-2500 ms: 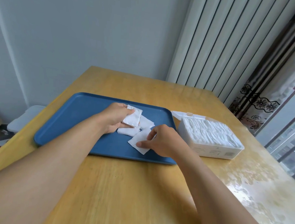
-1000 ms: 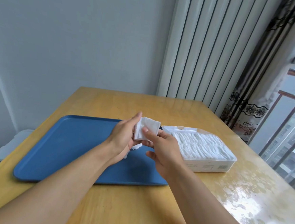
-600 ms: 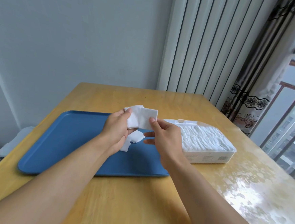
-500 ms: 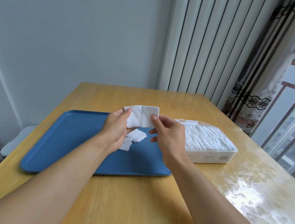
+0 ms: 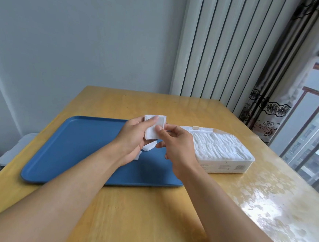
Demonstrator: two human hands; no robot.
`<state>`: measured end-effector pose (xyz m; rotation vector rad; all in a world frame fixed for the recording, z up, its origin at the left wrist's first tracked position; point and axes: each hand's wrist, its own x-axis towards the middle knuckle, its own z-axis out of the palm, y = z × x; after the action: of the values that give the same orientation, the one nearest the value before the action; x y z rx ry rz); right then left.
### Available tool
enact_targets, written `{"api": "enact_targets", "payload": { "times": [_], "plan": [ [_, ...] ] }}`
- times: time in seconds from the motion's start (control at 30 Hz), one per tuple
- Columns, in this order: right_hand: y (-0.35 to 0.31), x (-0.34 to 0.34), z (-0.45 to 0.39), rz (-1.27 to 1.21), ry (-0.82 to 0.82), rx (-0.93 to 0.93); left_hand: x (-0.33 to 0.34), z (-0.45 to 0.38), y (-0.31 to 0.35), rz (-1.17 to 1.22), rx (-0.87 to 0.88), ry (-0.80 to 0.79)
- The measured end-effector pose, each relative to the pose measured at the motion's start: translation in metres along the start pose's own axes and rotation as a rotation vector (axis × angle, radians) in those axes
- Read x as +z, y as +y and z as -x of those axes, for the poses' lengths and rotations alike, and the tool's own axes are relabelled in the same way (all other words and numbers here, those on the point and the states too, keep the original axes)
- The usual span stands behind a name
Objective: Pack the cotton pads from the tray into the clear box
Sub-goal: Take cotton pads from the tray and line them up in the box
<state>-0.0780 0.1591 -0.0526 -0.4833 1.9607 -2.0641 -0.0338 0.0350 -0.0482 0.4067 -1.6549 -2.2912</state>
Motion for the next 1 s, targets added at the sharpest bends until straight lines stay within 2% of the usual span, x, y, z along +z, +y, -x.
{"api": "enact_targets", "payload": {
  "times": [0.1,0.2,0.33,0.47,0.53,0.6,0.7,0.8,0.87,1.0],
  "plan": [
    [0.0,0.001,-0.003,0.07,0.031,-0.008,0.0,-0.003,-0.001,-0.094,0.057,0.07],
    [0.009,-0.001,-0.009,0.207,0.058,-0.07,-0.012,-0.01,0.004,-0.118,0.123,0.233],
    [0.017,0.002,-0.023,0.569,-0.051,-0.138,-0.046,-0.022,0.008,0.032,0.077,0.401],
    [0.017,0.017,-0.041,1.14,-0.229,-0.1,-0.056,-0.022,-0.003,0.053,-0.087,0.356],
    [0.019,0.024,-0.051,1.26,-0.261,-0.006,-0.055,-0.02,-0.006,0.041,-0.116,0.323],
    [0.019,0.029,-0.058,1.281,-0.28,0.055,-0.054,-0.02,-0.006,0.032,-0.112,0.321],
    [0.015,0.027,-0.056,1.099,-0.233,0.077,-0.054,-0.02,-0.005,0.018,-0.111,0.329],
    [0.019,0.018,-0.041,0.637,-0.069,0.006,-0.055,-0.021,-0.007,-0.011,-0.091,0.335],
    [0.025,0.012,-0.032,0.33,-0.026,0.026,-0.054,-0.023,-0.008,-0.045,-0.054,0.322],
    [0.02,0.012,-0.016,-0.246,-0.223,0.203,-0.042,-0.024,-0.01,-0.067,0.006,0.279]
  ]
}}
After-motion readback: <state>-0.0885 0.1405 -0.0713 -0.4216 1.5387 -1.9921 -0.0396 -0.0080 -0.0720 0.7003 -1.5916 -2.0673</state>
